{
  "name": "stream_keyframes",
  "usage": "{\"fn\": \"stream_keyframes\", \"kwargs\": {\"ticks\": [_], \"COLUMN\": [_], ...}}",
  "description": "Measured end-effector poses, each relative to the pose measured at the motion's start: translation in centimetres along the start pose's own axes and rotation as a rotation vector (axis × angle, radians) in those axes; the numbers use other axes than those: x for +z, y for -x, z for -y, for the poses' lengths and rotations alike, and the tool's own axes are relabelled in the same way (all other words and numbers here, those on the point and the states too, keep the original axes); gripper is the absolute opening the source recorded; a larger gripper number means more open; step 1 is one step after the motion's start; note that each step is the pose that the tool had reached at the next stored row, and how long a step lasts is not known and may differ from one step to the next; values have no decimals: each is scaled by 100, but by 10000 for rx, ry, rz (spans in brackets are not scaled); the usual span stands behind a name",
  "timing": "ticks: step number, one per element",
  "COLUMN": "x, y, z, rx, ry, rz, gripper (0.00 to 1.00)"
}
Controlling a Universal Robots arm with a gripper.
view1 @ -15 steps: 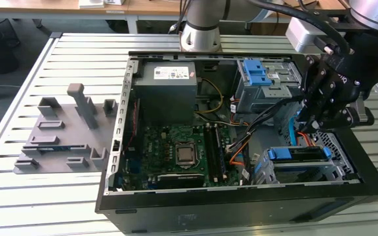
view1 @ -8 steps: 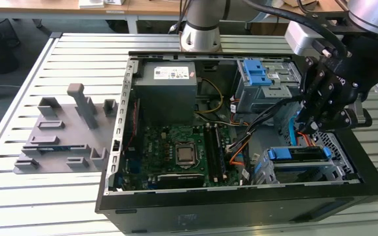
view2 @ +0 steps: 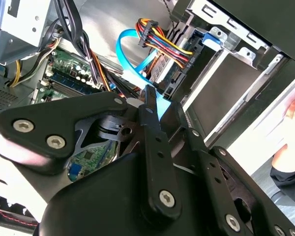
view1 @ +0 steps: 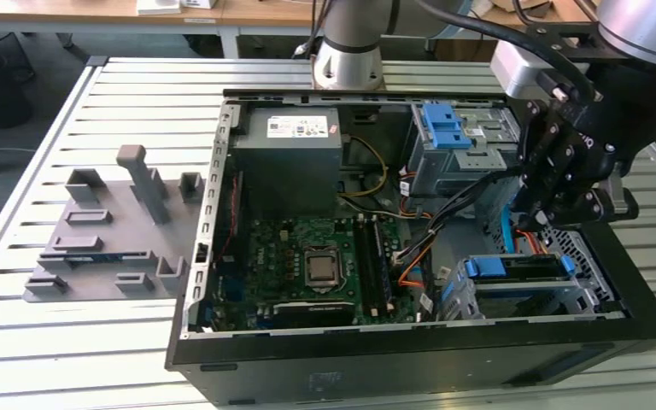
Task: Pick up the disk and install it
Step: 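Insert the second disk wire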
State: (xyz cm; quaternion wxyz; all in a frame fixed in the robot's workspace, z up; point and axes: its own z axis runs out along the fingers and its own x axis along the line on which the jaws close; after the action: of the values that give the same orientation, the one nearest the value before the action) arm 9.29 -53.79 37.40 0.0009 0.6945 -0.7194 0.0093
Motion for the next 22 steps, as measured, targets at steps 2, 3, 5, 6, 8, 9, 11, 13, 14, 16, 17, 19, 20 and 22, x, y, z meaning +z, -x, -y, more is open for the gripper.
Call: {"fn": "stream_keyframes", "kwargs": {"ticks": [2,3,5,6,8,9,11,13,14,16,17,19,20,22], "x": [5,9,14,17,23,25,32,36,37,44,51,63,69,74], "y": [12,12,13,13,13,14,14,13,13,14,13,10,7,7], "z": [0,-1,-1,-1,-1,-1,-1,-1,-1,4,7,12,14,16], "rx": [0,1,0,1,0,1,1,1,2,1,1,1,2,3], "ry": [0,0,0,0,0,1,1,1,1,2,6,17,22,24], "rz": [1,5,5,7,14,18,29,37,43,60,68,76,77,56], "gripper": [31,31,31,31,31,30,23,17,16,16,16,16,16,16]}}
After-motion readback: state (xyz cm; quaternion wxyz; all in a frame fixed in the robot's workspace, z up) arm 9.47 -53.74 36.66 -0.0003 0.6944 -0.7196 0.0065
